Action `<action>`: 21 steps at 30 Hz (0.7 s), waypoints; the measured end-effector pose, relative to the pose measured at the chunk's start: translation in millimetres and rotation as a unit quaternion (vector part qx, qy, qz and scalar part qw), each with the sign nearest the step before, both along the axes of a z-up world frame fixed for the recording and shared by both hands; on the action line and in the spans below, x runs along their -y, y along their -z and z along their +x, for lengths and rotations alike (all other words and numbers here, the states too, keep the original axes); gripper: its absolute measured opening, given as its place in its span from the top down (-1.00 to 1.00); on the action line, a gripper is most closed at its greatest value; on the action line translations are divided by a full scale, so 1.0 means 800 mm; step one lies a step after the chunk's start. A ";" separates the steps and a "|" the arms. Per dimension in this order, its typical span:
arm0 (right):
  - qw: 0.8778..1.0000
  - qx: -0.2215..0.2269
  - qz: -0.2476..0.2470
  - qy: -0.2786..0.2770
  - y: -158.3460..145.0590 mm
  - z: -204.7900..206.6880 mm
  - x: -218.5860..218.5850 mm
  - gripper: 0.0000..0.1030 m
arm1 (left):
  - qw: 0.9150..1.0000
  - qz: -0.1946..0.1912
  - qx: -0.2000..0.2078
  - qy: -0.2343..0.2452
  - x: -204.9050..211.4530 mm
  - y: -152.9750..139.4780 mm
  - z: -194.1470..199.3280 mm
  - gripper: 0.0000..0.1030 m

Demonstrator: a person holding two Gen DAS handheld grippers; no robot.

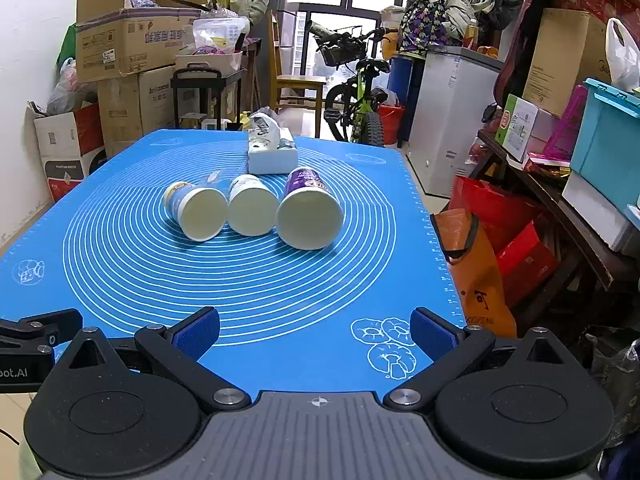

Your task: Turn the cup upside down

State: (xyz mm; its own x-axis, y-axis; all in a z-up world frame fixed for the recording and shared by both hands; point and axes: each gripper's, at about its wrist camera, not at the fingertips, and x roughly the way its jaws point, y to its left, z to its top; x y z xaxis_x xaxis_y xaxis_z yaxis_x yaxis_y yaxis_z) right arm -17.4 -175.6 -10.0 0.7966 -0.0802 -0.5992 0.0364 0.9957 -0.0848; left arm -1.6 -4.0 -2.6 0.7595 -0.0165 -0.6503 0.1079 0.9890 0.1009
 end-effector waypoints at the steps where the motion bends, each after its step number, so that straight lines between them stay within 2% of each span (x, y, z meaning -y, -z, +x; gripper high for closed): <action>1: 1.000 0.000 0.000 0.000 0.000 0.000 0.000 -0.95 | 1.000 0.001 0.000 0.000 0.001 0.000 0.000 -1.00; 21: 1.000 -0.003 -0.003 0.000 0.001 0.004 0.005 -0.95 | 1.000 0.001 0.000 0.002 0.003 0.000 0.000 -0.99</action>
State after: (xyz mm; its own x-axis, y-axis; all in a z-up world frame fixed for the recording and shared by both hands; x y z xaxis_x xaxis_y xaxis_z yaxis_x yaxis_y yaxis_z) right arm -14.2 -179.5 -10.8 0.7934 -0.0828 -0.6030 0.0353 0.9953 -0.0902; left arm -1.5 -6.4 -2.7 0.7594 -0.0173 -0.6504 0.1111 0.9884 0.1035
